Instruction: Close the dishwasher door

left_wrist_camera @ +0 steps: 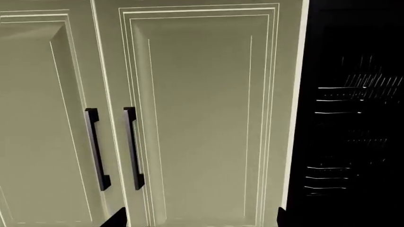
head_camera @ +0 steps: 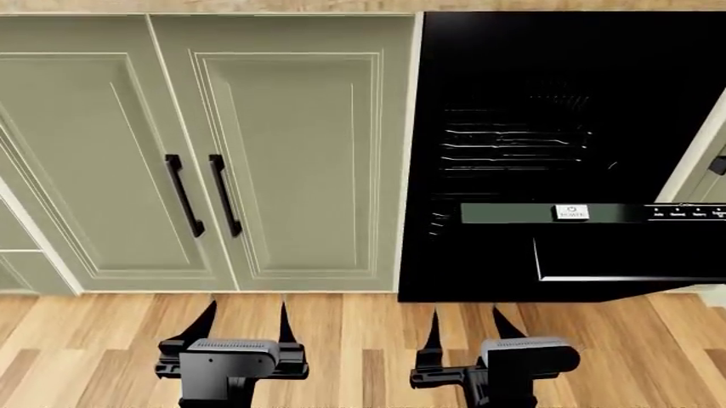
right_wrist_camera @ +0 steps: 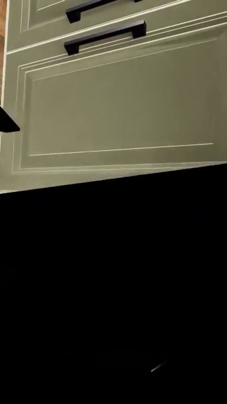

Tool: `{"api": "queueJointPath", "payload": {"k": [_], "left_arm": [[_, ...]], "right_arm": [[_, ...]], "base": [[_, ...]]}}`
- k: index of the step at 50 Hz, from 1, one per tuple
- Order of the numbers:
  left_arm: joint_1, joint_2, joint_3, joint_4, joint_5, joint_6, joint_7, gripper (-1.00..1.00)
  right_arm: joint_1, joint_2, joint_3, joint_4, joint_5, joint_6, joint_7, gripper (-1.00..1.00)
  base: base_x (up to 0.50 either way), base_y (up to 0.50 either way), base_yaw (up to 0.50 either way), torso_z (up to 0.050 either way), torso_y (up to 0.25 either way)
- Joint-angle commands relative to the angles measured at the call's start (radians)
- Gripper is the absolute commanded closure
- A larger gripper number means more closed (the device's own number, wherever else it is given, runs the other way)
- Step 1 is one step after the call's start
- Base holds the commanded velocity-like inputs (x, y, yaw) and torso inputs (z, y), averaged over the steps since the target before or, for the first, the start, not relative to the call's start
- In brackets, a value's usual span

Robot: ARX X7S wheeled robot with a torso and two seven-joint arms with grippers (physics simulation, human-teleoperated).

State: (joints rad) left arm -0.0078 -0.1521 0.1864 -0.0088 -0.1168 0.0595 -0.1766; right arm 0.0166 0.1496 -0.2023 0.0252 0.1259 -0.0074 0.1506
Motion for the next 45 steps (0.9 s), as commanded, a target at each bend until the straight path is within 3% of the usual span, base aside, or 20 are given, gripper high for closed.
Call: {"api": "queueJointPath", "payload": {"k": [1, 45], "left_arm": [[-0.001, -0.007, 0.008, 0.004, -0.005, 0.000, -0.009, -1.00], [0.001, -0.031, 0.036, 0.009, -0.021, 0.015, -0.031, -1.00]], "right_arm": [[0.001, 0.007, -0.008, 0.001, 0.006, -0.003, 0.007, -1.00], [0.001, 0.029, -0.039, -0.007, 0.022, -0.002, 0.031, -1.00]], "base": [[0.00, 0.00, 0.00, -0.050, 0.014], [0.00, 0.00, 0.00, -0.050, 0.021]]}}
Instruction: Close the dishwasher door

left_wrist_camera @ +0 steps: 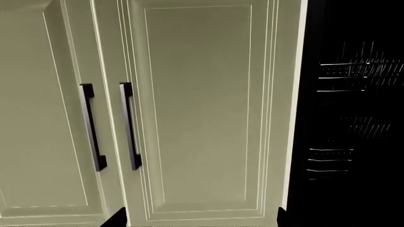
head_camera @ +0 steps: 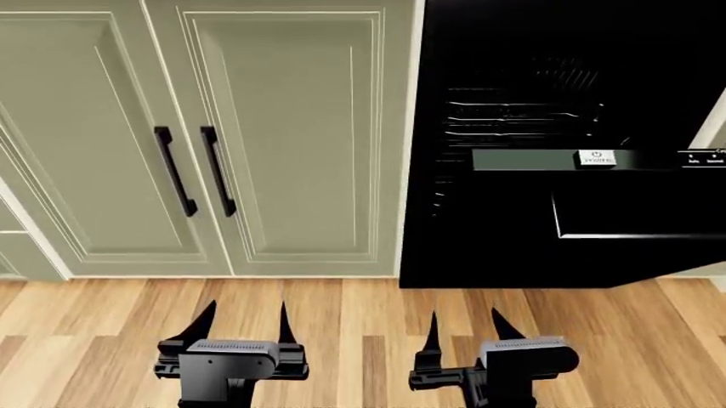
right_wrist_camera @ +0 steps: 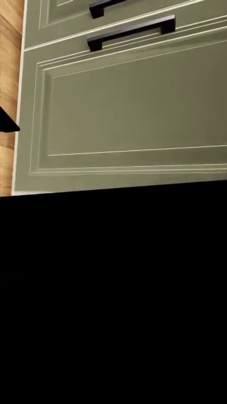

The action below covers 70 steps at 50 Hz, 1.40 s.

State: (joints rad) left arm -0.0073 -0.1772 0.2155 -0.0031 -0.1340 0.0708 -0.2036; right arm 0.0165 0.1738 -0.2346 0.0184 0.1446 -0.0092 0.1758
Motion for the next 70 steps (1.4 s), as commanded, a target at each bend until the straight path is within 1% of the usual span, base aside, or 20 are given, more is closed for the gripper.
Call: {"api": "queueJointPath", "payload": {"k": [1, 28, 70], "left_arm": [[0.000, -0.006, 0.008, 0.003, -0.004, 0.004, -0.004, -1.00], [-0.008, -0.017, 0.022, -0.024, -0.011, 0.031, -0.011, -1.00], [-0.006, -0.035, 0.042, -0.002, -0.027, 0.015, -0.031, -1.00]], "right_arm": [[0.001, 0.006, -0.008, 0.000, 0.004, 0.000, 0.006, -1.00], [0.008, 0.015, -0.022, 0.017, 0.013, -0.015, 0.016, -1.00], [0.009, 0.033, -0.043, 0.007, 0.026, -0.011, 0.035, -1.00]], "base": [[0.00, 0.00, 0.00, -0.050, 0.047], [0.00, 0.00, 0.00, -0.050, 0.050], [0.00, 0.00, 0.00, -0.050, 0.063]]}}
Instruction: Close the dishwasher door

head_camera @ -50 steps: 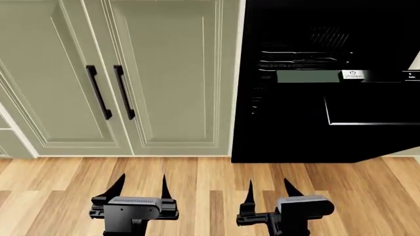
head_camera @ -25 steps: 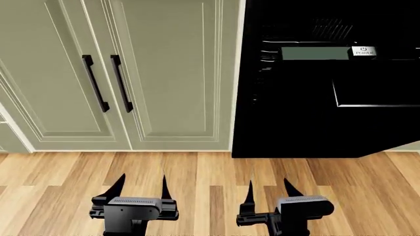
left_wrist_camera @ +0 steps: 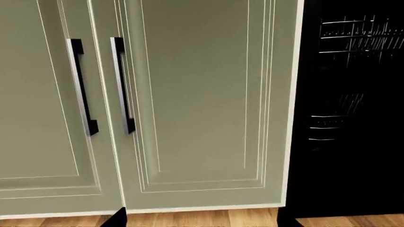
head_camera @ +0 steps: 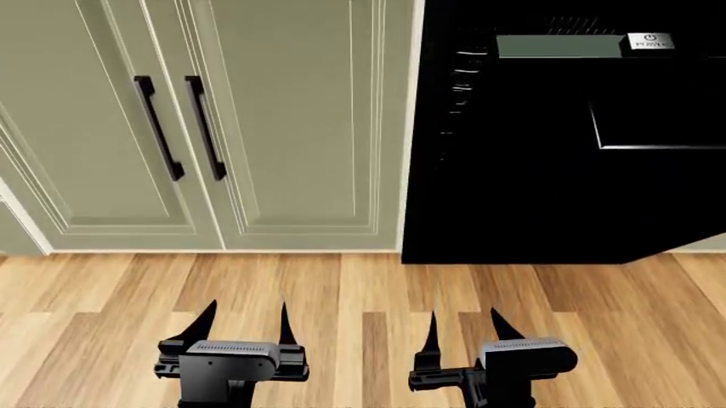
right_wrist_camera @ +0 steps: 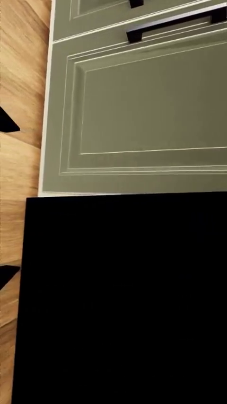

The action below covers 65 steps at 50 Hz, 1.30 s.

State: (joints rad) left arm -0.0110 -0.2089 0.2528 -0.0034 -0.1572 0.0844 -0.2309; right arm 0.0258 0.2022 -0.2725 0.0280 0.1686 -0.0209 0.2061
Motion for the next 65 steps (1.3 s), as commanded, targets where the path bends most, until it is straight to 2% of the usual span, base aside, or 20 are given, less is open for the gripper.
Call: {"api": "queueJointPath", "payload": {"k": [1, 65], "left_arm": [[-0.002, -0.004, 0.005, -0.001, -0.004, 0.001, -0.005, -1.00], [-0.013, -0.023, 0.034, -0.016, -0.022, 0.015, -0.031, -1.00]], "right_arm": [[0.001, 0.005, -0.006, -0.002, 0.002, 0.001, 0.005, -1.00], [0.008, 0.023, -0.034, 0.010, 0.018, -0.013, 0.030, -1.00]], "base": [[0.00, 0.00, 0.00, -0.050, 0.064], [0.00, 0.00, 0.00, -0.050, 0.066]]}}
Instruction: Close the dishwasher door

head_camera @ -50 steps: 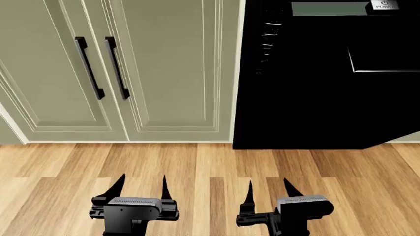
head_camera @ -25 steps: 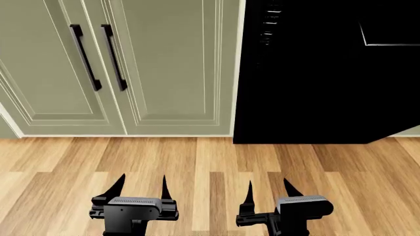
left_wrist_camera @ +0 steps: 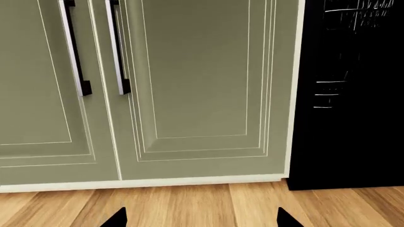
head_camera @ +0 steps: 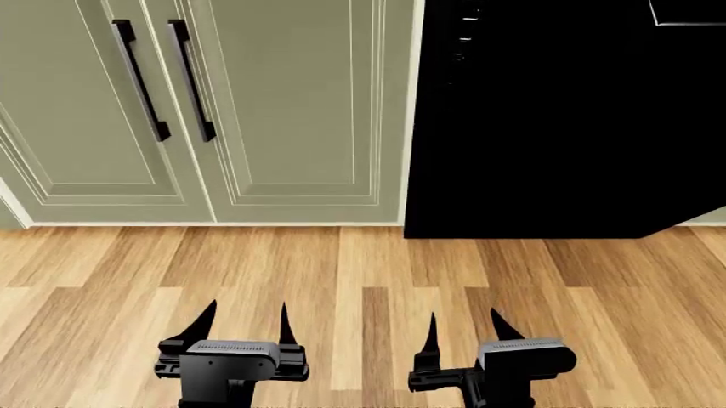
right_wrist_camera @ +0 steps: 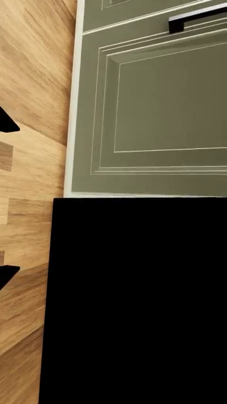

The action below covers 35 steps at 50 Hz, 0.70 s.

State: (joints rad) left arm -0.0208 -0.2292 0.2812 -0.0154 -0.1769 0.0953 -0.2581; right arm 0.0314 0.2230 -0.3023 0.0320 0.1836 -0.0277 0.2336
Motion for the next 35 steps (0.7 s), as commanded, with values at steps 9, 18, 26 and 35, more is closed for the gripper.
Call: {"api": "queueJointPath", "payload": {"k": [9, 18, 26, 35], "left_arm": [[-0.002, -0.008, 0.009, 0.003, -0.005, 0.001, -0.009, -1.00], [-0.005, -0.009, 0.013, -0.008, -0.008, 0.010, -0.010, -1.00], [0.000, -0.009, 0.007, -0.001, -0.034, 0.024, -0.006, -1.00], [-0.001, -0.009, 0.002, 0.005, -0.047, 0.019, -0.017, -1.00]], "right_arm": [[0.002, 0.006, -0.009, -0.003, 0.005, 0.000, 0.007, -1.00], [0.002, 0.008, -0.011, 0.002, 0.008, -0.007, 0.009, -1.00], [-0.001, 0.011, -0.010, -0.009, 0.027, -0.019, -0.001, -1.00], [-0.009, 0.013, -0.012, -0.012, 0.080, -0.054, -0.044, -1.00]], "base": [[0.00, 0.00, 0.00, -0.050, 0.067], [0.00, 0.00, 0.00, -0.050, 0.067], [0.00, 0.00, 0.00, -0.043, 0.044], [0.00, -0.08, 0.00, 0.000, 0.000]]}}
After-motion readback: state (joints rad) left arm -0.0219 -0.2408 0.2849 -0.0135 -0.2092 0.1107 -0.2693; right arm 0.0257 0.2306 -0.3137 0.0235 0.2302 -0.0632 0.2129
